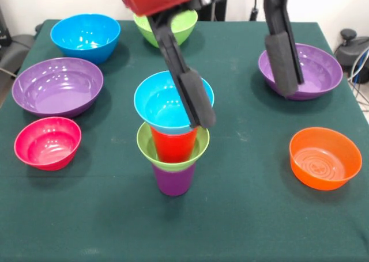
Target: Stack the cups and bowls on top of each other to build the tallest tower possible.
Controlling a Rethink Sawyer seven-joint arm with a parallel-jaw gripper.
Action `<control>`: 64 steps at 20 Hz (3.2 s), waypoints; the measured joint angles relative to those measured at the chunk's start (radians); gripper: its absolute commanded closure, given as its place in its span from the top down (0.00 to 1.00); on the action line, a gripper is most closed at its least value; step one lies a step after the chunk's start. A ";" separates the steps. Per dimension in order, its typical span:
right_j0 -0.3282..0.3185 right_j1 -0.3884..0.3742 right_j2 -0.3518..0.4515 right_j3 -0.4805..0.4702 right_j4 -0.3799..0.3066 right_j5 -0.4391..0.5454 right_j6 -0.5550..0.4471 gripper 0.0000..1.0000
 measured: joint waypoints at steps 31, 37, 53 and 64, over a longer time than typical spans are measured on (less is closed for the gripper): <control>-0.044 -0.070 -0.249 0.600 0.122 -0.566 0.101 1.00; -0.075 -0.079 -0.286 0.745 0.122 -0.668 0.119 1.00; -0.090 -0.089 -0.344 0.928 0.137 -0.794 0.127 1.00; -0.021 -0.098 -0.345 0.960 0.203 -0.818 0.173 1.00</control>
